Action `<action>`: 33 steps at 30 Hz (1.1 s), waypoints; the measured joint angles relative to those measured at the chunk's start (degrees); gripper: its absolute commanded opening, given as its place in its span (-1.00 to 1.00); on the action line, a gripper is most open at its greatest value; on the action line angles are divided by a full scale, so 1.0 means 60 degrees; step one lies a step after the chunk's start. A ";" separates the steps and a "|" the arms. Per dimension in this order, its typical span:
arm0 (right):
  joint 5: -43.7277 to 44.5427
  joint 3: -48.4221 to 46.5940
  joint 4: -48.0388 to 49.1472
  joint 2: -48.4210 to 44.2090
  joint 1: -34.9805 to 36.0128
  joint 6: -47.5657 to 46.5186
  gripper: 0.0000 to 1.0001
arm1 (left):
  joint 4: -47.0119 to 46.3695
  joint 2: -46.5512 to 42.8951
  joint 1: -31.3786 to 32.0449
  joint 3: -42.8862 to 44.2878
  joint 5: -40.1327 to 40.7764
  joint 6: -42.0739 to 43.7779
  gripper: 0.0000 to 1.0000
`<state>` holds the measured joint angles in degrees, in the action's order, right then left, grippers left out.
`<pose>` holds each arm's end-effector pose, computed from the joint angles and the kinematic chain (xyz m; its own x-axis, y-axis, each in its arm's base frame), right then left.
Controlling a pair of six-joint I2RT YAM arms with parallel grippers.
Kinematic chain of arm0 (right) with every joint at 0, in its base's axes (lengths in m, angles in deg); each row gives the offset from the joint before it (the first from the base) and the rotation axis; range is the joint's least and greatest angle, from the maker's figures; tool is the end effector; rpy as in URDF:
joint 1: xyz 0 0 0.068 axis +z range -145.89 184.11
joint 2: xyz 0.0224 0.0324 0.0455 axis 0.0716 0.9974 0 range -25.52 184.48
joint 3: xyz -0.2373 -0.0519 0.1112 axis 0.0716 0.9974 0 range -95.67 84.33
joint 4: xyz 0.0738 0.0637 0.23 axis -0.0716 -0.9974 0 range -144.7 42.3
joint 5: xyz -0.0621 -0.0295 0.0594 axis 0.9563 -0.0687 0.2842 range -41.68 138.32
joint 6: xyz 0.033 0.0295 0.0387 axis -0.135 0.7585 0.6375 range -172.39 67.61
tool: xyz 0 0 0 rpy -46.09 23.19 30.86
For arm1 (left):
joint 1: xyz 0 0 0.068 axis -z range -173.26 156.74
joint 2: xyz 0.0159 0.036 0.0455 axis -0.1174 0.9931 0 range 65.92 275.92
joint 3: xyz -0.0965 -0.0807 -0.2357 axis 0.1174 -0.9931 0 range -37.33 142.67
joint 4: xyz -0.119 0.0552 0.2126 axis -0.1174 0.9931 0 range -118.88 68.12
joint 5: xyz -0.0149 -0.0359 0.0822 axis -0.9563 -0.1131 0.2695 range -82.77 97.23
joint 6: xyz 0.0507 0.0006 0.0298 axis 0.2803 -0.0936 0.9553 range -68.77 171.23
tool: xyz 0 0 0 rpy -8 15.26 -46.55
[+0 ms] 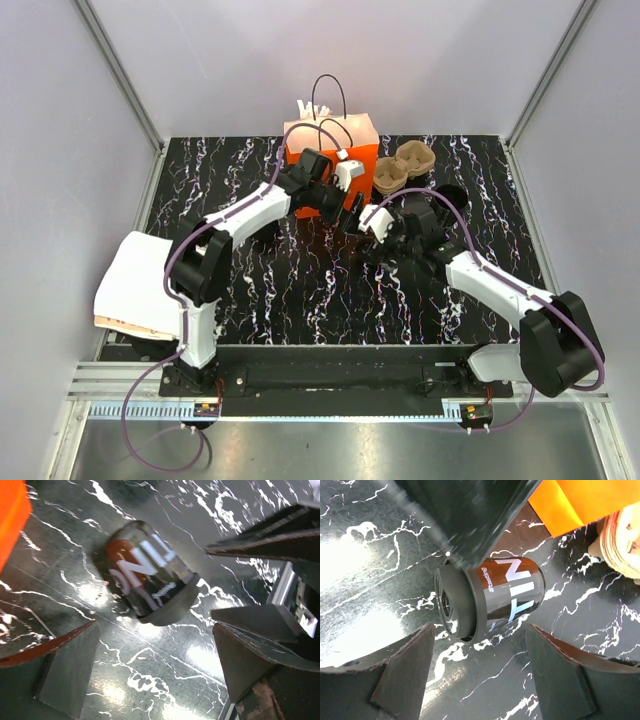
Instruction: Pack the takeout coffee
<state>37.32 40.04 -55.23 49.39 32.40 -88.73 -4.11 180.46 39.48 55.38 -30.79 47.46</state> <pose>0.2378 0.1373 0.2244 -0.0840 -0.7058 -0.7034 -0.8036 0.4654 -0.3710 0.3553 -0.2597 0.2393 -0.6612 0.3636 -0.6562 0.7401 0.4587 -0.4917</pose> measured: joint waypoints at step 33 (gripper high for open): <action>0.4175 -0.0732 -0.0127 0.0918 0.3311 -0.3501 0.10 | 0.3468 -0.4375 -0.3741 -0.4393 -0.2466 0.5340 0.98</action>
<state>62.36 35.65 -55.99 54.90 52.27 -109.73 16.70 154.21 17.03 29.02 -45.59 79.50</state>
